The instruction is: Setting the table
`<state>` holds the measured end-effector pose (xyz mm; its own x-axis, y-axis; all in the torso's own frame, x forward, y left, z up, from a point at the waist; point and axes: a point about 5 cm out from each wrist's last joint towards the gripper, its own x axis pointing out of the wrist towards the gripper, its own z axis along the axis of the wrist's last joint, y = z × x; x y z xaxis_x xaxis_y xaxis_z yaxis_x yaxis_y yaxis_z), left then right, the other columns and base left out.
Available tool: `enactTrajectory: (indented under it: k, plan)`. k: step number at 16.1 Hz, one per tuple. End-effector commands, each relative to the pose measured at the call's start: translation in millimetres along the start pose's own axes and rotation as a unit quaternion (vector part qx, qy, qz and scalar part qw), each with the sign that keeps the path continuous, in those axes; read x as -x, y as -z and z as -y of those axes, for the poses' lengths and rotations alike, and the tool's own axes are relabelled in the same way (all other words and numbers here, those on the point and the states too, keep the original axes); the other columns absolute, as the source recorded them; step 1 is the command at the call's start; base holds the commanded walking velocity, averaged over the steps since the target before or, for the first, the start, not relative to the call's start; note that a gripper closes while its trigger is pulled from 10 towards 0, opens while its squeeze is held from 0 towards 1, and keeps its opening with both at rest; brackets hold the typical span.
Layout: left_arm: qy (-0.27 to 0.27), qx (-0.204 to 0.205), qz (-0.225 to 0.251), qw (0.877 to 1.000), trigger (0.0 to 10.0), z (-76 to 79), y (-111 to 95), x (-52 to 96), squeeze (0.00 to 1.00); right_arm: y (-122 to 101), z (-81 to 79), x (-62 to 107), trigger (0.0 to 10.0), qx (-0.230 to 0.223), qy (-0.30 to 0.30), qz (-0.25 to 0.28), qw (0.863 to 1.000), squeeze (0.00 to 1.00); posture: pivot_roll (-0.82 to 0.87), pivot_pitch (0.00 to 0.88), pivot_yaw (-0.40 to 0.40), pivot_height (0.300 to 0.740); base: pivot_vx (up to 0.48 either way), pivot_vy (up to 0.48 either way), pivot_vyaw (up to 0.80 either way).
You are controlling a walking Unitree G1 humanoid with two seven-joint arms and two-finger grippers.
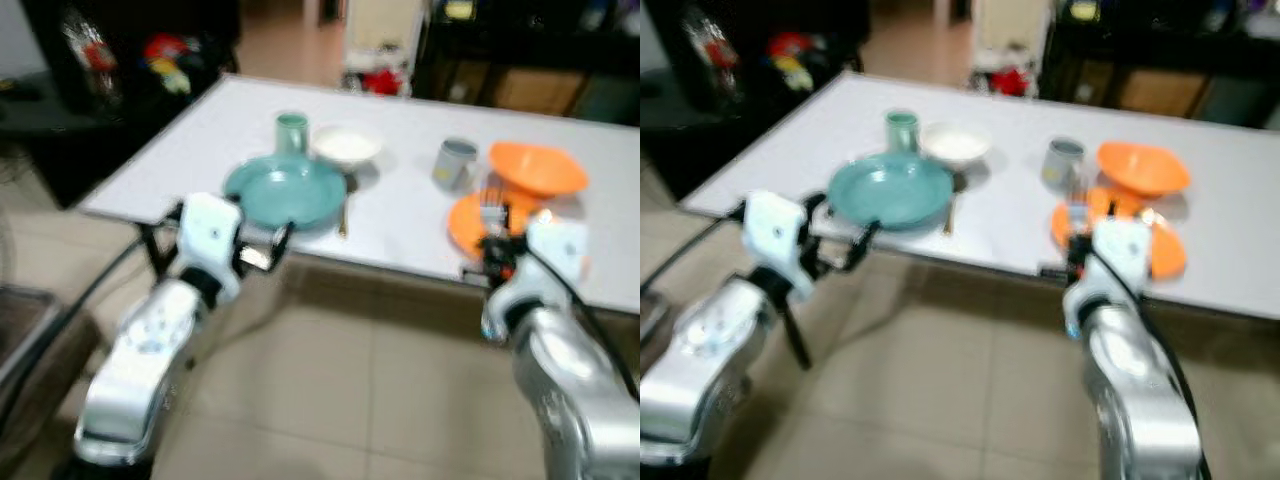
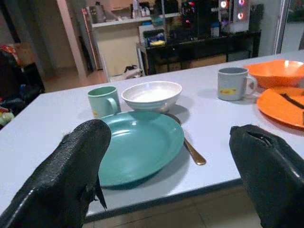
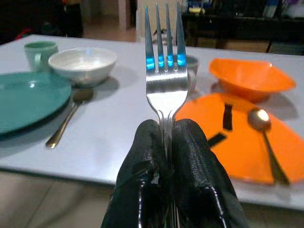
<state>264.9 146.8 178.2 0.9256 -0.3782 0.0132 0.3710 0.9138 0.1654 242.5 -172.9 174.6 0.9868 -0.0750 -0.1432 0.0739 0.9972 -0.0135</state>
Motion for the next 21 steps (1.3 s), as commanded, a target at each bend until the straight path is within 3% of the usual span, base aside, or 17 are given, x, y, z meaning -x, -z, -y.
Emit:
enactTrajectory:
  k: [1,10,15,21]
  plan:
    - [0.012,0.002,0.009,1.000,10.0,4.5,-3.8,-2.6,0.00,1.6,7.9,-0.6,10.0,0.003,0.014,-0.006,1.000,0.00,0.01,0.000,-0.013,0.740,0.334,0.000,0.00]
    - [0.020,0.002,0.011,1.000,10.0,4.8,-5.3,-6.1,0.00,2.9,6.0,-5.2,10.0,-0.001,0.008,-0.014,1.000,0.00,0.01,0.000,-0.010,0.740,0.333,0.000,0.00]
    - [0.026,0.003,0.010,1.000,10.0,5.6,-5.6,-6.8,0.00,4.7,5.6,-5.8,10.0,-0.002,0.010,-0.021,1.000,0.00,0.01,0.000,-0.001,0.740,0.335,0.000,-0.79]
    - [0.037,0.002,0.010,0.999,10.0,6.9,-6.2,-7.5,0.00,8.0,10.1,-8.5,10.0,-0.004,0.024,-0.032,0.999,0.00,0.01,0.000,0.002,0.740,0.335,0.000,0.00]
